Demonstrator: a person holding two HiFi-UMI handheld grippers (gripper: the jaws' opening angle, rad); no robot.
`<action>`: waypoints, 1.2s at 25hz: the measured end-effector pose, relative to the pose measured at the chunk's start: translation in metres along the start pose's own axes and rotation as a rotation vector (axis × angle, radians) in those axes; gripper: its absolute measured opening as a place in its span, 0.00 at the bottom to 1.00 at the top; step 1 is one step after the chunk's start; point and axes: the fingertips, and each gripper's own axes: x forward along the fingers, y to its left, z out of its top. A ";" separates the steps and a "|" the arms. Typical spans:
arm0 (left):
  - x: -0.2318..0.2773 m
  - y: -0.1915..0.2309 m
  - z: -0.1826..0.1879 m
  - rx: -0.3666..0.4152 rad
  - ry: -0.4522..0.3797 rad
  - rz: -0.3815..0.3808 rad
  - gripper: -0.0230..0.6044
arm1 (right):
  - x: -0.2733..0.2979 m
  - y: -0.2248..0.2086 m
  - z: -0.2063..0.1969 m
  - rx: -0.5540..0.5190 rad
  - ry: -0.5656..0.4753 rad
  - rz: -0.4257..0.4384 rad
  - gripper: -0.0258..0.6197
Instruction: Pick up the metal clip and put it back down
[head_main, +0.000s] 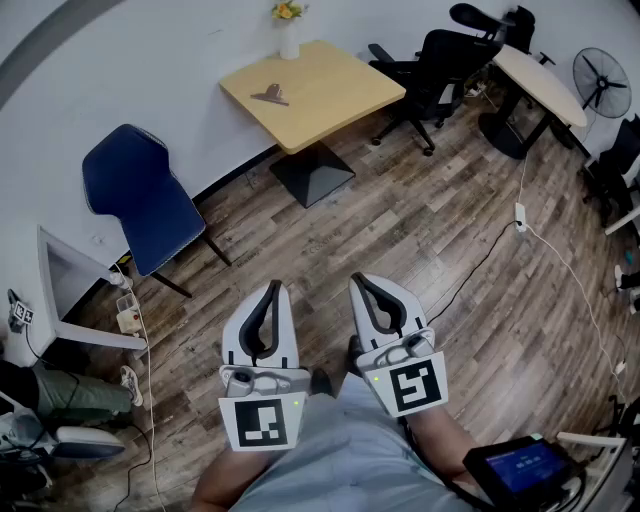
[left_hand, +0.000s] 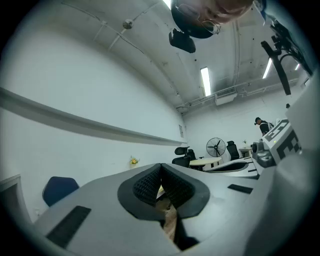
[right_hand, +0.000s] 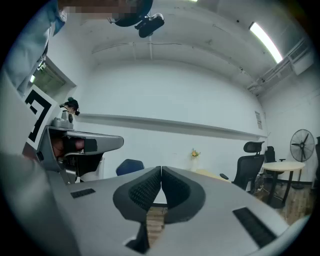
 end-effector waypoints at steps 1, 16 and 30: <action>0.003 0.000 -0.001 -0.003 0.001 -0.001 0.07 | 0.002 -0.002 -0.001 0.001 -0.001 0.000 0.11; 0.104 -0.051 -0.034 0.035 0.122 -0.054 0.07 | 0.034 -0.116 -0.046 0.128 0.056 -0.038 0.12; 0.206 -0.084 -0.026 0.052 0.128 0.025 0.07 | 0.091 -0.226 -0.051 0.170 0.071 0.040 0.12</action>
